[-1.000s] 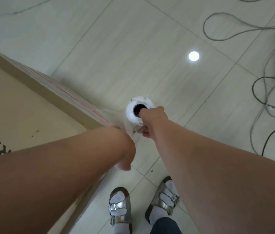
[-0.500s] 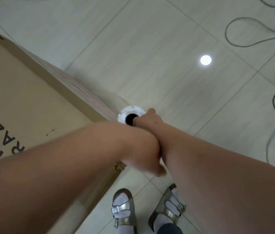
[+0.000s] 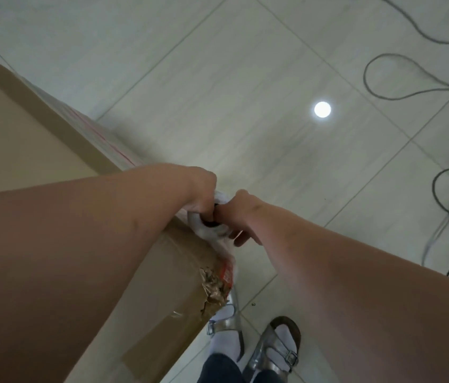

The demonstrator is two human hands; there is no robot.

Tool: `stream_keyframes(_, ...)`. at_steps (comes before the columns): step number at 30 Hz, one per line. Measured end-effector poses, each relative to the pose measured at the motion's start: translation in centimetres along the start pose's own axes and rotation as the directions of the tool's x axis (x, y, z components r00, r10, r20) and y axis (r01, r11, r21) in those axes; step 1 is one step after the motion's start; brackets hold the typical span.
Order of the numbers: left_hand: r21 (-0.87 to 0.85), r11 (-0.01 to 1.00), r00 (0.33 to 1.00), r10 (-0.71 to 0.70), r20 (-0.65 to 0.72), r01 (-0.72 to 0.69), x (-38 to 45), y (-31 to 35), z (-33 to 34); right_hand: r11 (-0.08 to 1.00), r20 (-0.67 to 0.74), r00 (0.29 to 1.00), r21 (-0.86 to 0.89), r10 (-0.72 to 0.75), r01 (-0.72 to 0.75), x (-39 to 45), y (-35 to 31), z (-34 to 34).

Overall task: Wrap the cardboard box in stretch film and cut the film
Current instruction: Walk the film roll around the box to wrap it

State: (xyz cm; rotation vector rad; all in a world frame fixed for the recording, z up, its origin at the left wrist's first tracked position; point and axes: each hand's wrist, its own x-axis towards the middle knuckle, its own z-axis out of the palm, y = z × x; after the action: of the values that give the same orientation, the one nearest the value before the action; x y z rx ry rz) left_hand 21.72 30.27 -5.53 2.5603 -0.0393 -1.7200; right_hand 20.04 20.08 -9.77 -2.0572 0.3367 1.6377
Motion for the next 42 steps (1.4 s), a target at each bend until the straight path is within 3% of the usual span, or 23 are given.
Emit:
stream_keyframes(2,0.039,0.999,1.000,-0.004,0.000,0.004,0.4,-0.3,-0.3,0.971,0.040,0.998,-0.232,-0.049,0.057,-0.3,-1.3,-0.7)
stream_keyframes(4,0.080,0.997,1.000,-0.007,0.014,0.006,0.6,-0.8,-0.5,0.868,0.027,0.996,-0.488,-0.087,0.089,-0.2,-2.5,-0.8)
stream_keyframes(6,0.075,0.997,1.000,-0.004,0.013,0.003,0.9,-1.5,-0.7,0.820,-0.063,0.993,-0.571,-0.098,0.045,0.7,-3.0,-0.8)
stream_keyframes(11,-0.038,0.999,0.999,-0.027,0.017,0.028,1.1,-3.4,-1.1,0.914,-0.168,0.963,-0.382,-0.212,0.135,1.2,-3.3,-0.3)
stream_keyframes(14,-0.143,0.989,0.999,-0.044,0.026,0.048,1.5,-3.8,-1.4,0.859,-0.136,0.942,-0.465,-0.307,0.213,1.3,-3.6,-0.5)
stream_keyframes(17,-0.233,0.968,0.995,-0.089,0.038,0.095,1.7,-3.9,-1.6,0.883,-0.098,0.961,-0.426,-0.260,0.196,1.2,-3.9,-1.4)
stream_keyframes(20,-0.389,0.913,0.992,-0.110,0.055,0.123,1.6,-3.8,-1.5,0.991,-0.113,0.985,-0.053,-0.127,0.122,1.7,-3.8,-2.3)
stream_keyframes(22,-0.533,0.839,0.995,-0.095,0.045,0.104,1.7,-3.4,-1.5,0.972,-0.085,0.996,0.229,-0.025,0.044,2.0,-3.8,-2.4)
stream_keyframes(24,-0.597,0.794,0.993,-0.110,0.045,0.116,2.1,-3.6,-1.6,0.954,-0.035,0.999,0.298,0.023,-0.012,2.0,-4.1,-2.3)
stream_keyframes(26,-0.611,0.777,0.988,-0.141,0.062,0.150,2.3,-4.1,-1.4,0.975,0.018,1.000,0.223,0.010,-0.014,1.5,-4.8,-2.7)
stream_keyframes(28,-0.619,0.764,0.981,-0.182,0.067,0.184,1.3,-4.2,-1.5,0.997,0.065,0.995,-0.018,-0.071,0.072,1.1,-5.6,-3.4)
stream_keyframes(31,-0.637,0.740,0.968,-0.247,0.040,0.215,0.8,-4.5,-1.4,0.921,0.044,0.981,-0.339,-0.189,0.193,1.0,-6.6,-3.5)
stream_keyframes(34,-0.616,0.767,0.963,-0.266,-0.046,0.182,1.5,-4.5,-1.3,0.907,-0.023,0.962,-0.342,-0.270,0.247,2.3,-6.7,-3.1)
stream_keyframes(38,-0.601,0.765,0.929,-0.357,-0.098,0.231,2.2,-4.6,-1.5,0.873,-0.003,0.947,-0.388,-0.322,0.296,3.1,-6.8,-3.9)
stream_keyframes(42,-0.571,0.762,0.928,-0.373,-0.001,0.306,2.8,-4.5,-1.3,0.891,-0.016,0.954,-0.362,-0.300,0.274,3.4,-6.8,-4.6)
